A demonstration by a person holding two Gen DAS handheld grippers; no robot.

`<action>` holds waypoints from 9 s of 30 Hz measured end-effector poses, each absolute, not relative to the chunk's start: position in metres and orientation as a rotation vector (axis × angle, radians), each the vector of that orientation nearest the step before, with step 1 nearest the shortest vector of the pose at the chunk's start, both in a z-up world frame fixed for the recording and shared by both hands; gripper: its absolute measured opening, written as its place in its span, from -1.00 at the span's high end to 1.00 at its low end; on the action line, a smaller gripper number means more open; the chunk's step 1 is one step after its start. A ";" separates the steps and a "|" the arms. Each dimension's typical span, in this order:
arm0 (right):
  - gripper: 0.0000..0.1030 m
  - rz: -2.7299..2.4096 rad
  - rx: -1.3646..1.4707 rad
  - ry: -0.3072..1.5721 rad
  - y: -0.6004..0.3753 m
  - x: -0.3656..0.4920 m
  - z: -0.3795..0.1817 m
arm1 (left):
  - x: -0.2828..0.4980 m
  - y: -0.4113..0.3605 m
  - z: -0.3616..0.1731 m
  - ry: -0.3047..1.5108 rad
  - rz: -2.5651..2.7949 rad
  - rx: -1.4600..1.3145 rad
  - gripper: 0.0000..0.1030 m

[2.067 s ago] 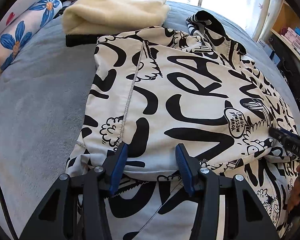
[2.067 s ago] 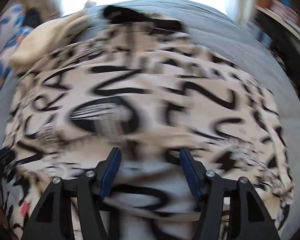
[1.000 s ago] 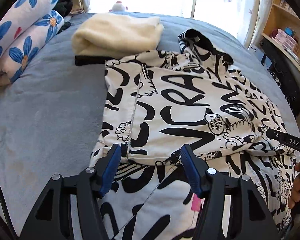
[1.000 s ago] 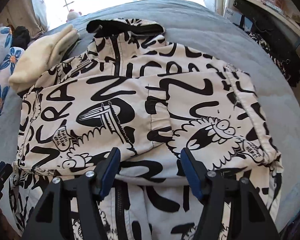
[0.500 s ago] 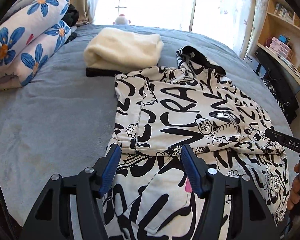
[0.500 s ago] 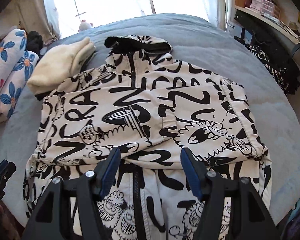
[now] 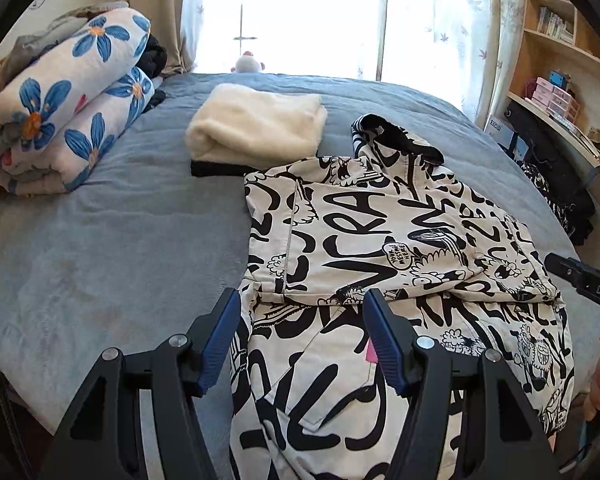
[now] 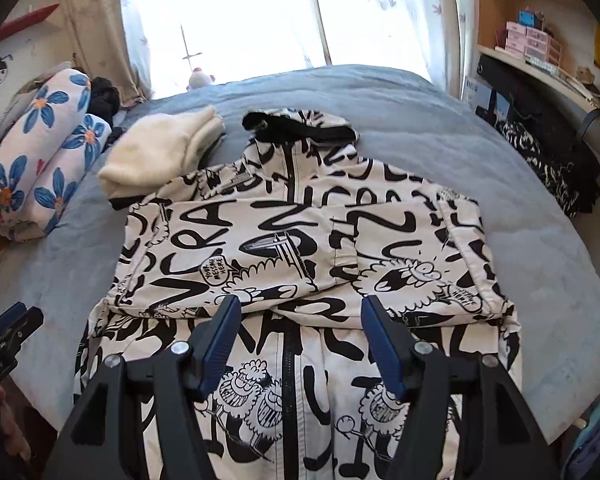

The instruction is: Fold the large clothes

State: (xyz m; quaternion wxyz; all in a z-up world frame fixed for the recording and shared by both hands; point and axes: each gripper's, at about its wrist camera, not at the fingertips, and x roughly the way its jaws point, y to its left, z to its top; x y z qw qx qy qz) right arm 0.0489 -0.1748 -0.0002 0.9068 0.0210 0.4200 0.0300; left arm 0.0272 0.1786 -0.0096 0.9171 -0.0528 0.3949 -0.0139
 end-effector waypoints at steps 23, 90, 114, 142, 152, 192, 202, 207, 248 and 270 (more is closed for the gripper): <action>-0.30 0.091 -0.050 0.731 -0.204 -0.050 0.014 | -0.053 0.186 -0.017 0.815 -0.026 -0.070 -0.41; 0.72 0.267 0.256 0.904 -0.358 -0.106 -0.054 | -0.055 0.205 -0.113 1.110 -0.263 -0.346 0.78; 0.74 0.161 0.442 0.720 -0.385 0.142 0.036 | 0.153 0.215 -0.016 0.850 -0.258 -0.686 0.77; 0.12 0.062 0.303 1.148 -0.404 0.304 -0.155 | 0.331 0.199 -0.161 1.096 -0.134 -0.177 -0.27; 0.89 0.057 0.116 1.097 -0.372 0.289 -0.150 | 0.324 0.163 -0.158 1.095 -0.177 -0.102 0.79; 0.41 -0.196 0.027 0.902 -0.348 0.316 -0.121 | 0.334 0.165 -0.154 0.832 0.126 -0.197 0.65; 0.36 0.154 0.034 0.916 -0.216 0.222 -0.114 | 0.221 0.098 -0.124 0.869 -0.027 -0.207 0.47; 0.26 0.179 -0.022 0.911 -0.189 0.198 -0.141 | 0.199 0.093 -0.163 0.956 0.015 -0.224 0.47; 0.48 -0.210 0.208 0.832 -0.402 0.151 -0.072 | 0.160 0.211 -0.104 0.890 0.189 -0.311 -0.06; -0.23 -0.118 0.610 1.017 -0.400 0.118 -0.147 | 0.135 0.190 -0.188 1.016 0.025 -0.628 -0.39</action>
